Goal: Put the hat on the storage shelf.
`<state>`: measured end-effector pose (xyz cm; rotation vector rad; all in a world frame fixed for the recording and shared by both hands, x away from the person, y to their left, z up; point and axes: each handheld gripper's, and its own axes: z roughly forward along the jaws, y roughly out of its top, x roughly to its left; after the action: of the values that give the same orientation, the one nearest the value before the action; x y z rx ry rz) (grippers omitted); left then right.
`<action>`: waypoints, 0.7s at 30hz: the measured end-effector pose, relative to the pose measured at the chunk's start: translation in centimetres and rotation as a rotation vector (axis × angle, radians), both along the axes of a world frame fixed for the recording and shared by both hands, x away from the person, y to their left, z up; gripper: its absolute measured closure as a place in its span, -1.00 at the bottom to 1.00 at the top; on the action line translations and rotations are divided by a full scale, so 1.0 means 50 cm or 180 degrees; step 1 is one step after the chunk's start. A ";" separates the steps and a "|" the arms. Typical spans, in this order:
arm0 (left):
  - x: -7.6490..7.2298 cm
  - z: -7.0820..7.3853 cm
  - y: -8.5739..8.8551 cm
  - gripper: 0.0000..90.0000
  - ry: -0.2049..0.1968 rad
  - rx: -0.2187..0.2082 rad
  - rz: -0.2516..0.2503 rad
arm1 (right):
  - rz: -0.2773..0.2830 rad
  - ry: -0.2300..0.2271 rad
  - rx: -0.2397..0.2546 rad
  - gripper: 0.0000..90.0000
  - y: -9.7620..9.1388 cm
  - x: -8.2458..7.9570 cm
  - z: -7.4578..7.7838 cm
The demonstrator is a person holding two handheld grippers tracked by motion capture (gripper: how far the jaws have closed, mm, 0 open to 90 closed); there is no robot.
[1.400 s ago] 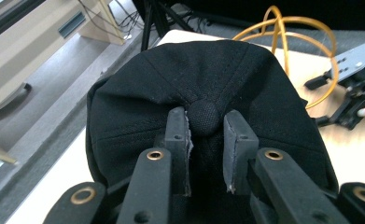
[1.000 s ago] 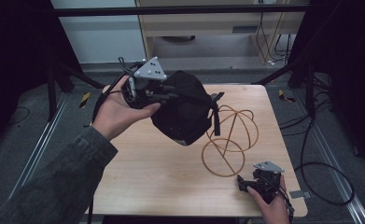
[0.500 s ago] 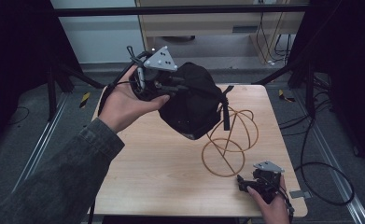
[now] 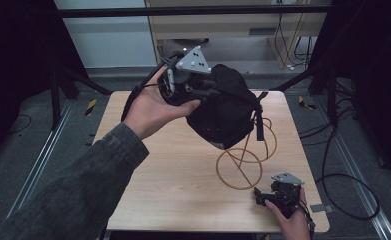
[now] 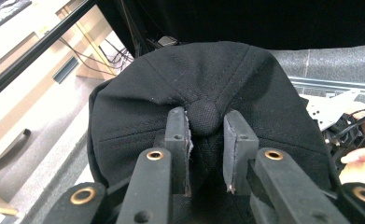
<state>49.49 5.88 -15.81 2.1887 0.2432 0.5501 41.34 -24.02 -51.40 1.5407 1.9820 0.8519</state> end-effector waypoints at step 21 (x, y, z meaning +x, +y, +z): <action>0.011 -0.007 -0.075 0.65 -0.0015 -0.0094 -0.0073 | 0.0007 0.0000 0.0000 -0.99 0.000 0.000 0.000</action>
<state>50.05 2.15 -16.14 2.1589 0.2220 0.5357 41.37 -24.04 -51.39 1.5388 1.9843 0.8526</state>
